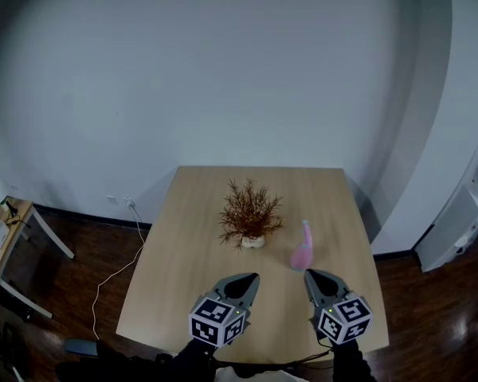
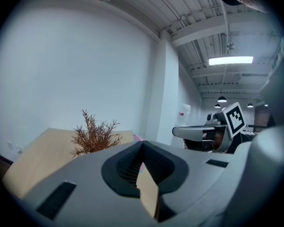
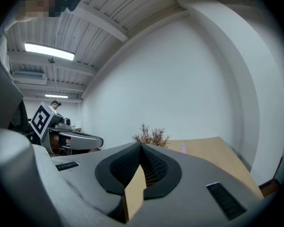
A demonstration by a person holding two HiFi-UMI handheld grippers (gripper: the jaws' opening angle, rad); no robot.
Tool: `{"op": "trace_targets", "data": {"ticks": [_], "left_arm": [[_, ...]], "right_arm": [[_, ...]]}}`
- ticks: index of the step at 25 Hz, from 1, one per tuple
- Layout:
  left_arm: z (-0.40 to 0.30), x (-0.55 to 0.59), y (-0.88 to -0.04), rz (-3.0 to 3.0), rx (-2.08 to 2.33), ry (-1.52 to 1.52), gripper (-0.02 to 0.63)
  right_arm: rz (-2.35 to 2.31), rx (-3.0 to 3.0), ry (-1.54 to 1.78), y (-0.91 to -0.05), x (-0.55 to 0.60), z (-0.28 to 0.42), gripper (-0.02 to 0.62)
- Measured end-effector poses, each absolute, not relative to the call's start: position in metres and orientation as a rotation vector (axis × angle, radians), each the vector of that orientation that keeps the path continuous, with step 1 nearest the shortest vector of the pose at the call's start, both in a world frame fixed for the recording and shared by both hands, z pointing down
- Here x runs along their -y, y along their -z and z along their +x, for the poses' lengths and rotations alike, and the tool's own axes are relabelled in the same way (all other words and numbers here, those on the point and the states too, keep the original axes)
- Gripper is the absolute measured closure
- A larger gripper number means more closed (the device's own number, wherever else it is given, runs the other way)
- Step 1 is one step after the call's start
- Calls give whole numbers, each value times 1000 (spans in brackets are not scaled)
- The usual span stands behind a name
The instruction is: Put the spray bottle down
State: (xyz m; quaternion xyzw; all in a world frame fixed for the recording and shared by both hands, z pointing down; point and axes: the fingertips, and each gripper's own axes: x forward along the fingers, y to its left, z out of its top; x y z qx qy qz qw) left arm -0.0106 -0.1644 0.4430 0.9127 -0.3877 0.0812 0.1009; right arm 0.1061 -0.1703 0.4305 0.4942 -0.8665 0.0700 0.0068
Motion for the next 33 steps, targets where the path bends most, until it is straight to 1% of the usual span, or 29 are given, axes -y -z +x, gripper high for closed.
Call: {"op": "trace_targets", "data": {"ticks": [18,33], "left_arm": [[-12,163,-446,2682,1151,-247,589],[-14,166,-447,2675,1168,-245,589]], "right_arm": [[1440,2755,-252,-434,172,84,595],[1432,2755,-248,-436,176,85,595]]}}
